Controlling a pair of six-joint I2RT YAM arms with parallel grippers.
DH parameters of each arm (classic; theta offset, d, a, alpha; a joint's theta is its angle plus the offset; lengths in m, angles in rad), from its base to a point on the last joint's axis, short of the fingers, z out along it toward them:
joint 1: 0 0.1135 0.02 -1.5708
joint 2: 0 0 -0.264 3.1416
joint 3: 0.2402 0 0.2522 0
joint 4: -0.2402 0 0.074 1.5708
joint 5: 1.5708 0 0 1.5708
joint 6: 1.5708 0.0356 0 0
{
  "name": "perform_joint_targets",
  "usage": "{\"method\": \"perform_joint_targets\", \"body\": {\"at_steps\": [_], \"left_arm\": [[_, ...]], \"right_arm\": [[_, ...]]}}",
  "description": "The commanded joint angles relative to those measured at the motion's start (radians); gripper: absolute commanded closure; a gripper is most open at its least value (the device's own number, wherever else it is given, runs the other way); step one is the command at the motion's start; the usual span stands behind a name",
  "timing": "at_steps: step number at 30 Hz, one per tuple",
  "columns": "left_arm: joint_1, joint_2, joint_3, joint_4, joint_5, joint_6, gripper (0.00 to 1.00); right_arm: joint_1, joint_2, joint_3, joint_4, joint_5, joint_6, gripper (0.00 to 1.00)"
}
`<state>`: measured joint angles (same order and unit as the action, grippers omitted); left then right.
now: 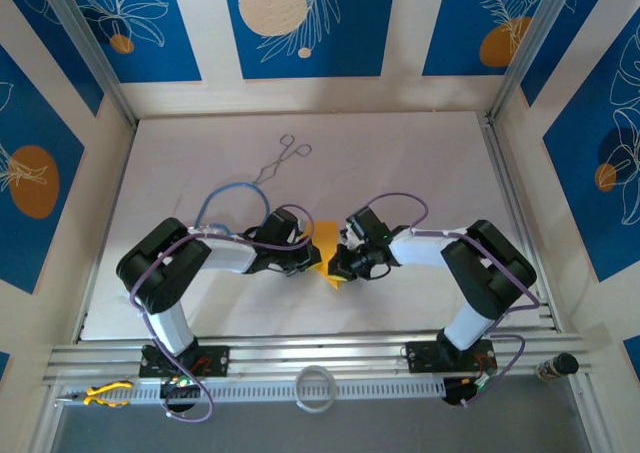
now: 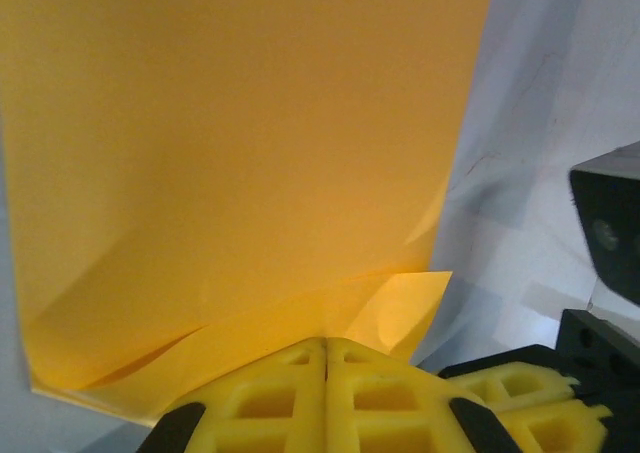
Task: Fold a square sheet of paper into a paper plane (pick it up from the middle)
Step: Third fold the triangle at the center of the table.
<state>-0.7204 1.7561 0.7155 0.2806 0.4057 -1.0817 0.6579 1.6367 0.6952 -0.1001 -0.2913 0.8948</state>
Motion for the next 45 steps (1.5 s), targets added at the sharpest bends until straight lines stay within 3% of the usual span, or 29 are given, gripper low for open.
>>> {"method": "perform_joint_targets", "body": {"at_steps": [1, 6, 10, 21, 25, 45], "left_arm": [[-0.001, -0.019, 0.025, -0.039, -0.027, 0.052, 1.00], [-0.001, -0.093, 0.033, -0.058, -0.006, 0.109, 0.94], [-0.008, -0.116, 0.026, -0.087, 0.027, 0.122, 0.94], [-0.050, -0.006, 0.042, -0.096, 0.061, 0.092, 0.99], [-0.048, 0.019, 0.044, -0.137, 0.008, 0.108, 0.99], [0.165, 0.006, 0.022, -0.173, -0.008, 0.206, 1.00]], "right_arm": [[-0.004, 0.020, -0.034, -0.065, 0.023, -0.013, 0.94], [-0.004, 0.026, -0.028, -0.081, 0.035, -0.021, 0.94], [-0.004, 0.030, -0.010, -0.100, 0.041, -0.031, 0.95], [-0.004, 0.030, -0.002, -0.115, 0.055, -0.035, 0.95], [-0.004, 0.034, -0.002, -0.125, 0.060, -0.046, 0.95], [0.002, 0.056, -0.005, -0.189, 0.121, -0.111, 0.96]]}}
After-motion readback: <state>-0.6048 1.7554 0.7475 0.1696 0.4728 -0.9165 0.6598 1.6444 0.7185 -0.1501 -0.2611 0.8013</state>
